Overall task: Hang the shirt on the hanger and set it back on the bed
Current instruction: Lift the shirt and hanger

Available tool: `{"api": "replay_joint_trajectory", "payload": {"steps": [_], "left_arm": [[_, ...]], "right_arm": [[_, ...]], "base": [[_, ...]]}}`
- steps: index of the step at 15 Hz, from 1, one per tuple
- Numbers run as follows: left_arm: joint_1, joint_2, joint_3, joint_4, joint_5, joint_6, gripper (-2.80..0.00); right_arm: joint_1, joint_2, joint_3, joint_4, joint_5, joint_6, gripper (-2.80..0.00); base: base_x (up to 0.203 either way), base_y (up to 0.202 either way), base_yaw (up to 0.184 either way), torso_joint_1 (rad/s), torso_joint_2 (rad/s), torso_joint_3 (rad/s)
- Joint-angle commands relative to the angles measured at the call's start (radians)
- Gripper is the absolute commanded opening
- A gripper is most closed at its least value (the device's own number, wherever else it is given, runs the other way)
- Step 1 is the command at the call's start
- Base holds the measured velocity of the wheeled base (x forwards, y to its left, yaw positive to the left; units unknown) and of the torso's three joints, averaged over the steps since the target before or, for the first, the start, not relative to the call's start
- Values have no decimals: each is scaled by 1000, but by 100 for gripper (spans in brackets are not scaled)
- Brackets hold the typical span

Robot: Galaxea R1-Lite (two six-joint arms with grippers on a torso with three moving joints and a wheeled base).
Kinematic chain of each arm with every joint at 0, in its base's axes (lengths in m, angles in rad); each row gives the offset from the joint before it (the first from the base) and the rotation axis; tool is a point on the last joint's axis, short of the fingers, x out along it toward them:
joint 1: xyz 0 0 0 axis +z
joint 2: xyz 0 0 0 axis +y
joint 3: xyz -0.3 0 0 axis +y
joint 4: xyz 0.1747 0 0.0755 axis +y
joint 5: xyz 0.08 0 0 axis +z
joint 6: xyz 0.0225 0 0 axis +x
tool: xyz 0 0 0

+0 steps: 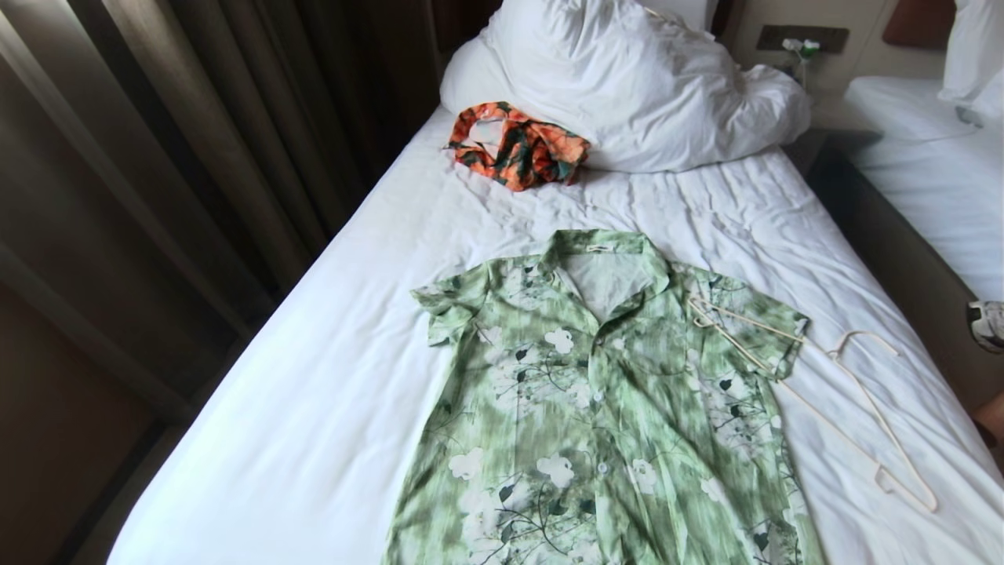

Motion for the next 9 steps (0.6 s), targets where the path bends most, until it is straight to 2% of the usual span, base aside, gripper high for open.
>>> {"api": "replay_joint_trajectory", "payload": {"steps": [1, 9], "left_arm": [[0, 0, 0, -1, 0, 0, -280], [0, 0, 0, 1, 0, 0, -280]], "right_arm": [[-1, -1, 2, -1, -2, 9, -280], [1, 0, -2, 4, -2, 12, -280]], "base": [[0, 0, 0, 0, 0, 0], [0, 0, 0, 0, 0, 0]]}}
